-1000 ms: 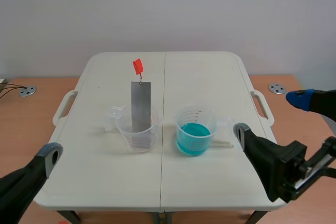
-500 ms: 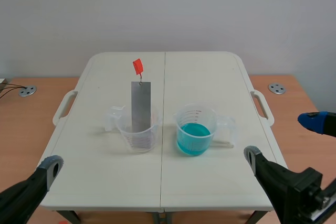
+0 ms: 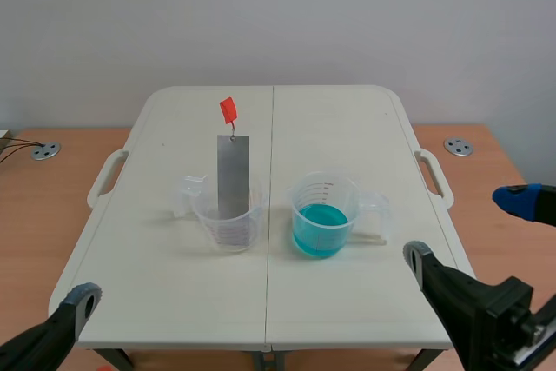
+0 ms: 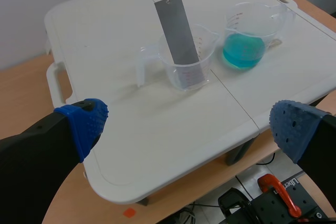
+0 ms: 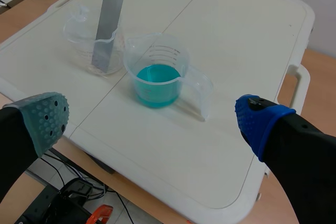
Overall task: Hold the metal plate by the orange handle, dip it into the blue solution, take it out and point at it, then put the plate back in the beaker on the left.
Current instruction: 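Return to the home posture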
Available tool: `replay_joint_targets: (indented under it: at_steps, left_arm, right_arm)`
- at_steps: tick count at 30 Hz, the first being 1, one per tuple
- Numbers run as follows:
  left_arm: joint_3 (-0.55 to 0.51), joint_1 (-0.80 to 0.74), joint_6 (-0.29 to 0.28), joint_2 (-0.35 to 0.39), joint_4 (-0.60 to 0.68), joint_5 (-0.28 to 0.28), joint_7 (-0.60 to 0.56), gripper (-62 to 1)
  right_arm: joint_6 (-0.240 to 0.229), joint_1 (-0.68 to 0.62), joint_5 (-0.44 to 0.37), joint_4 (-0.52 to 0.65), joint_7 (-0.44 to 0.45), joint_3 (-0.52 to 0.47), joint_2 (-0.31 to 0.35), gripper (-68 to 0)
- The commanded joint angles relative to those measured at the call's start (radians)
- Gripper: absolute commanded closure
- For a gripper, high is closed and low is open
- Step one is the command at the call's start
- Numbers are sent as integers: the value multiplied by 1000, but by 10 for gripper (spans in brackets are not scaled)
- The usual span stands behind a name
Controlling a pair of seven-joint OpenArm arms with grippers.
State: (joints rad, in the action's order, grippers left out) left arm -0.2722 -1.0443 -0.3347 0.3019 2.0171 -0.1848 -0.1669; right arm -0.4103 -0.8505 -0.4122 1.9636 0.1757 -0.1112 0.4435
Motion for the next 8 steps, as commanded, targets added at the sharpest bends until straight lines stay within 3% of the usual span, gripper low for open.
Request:
replay_joint_targets:
  at_steps: [1,8]
  left_arm:
    - [5,-2,-1,-2,11,-10,-15,-623]
    - [5,-2,-1,-2,11,-10,11,-623]
  right_arm:
    - [0,6,-12,17,14,-13,5,-663]
    - [0,6,-11,17,14,-13,5,-663]
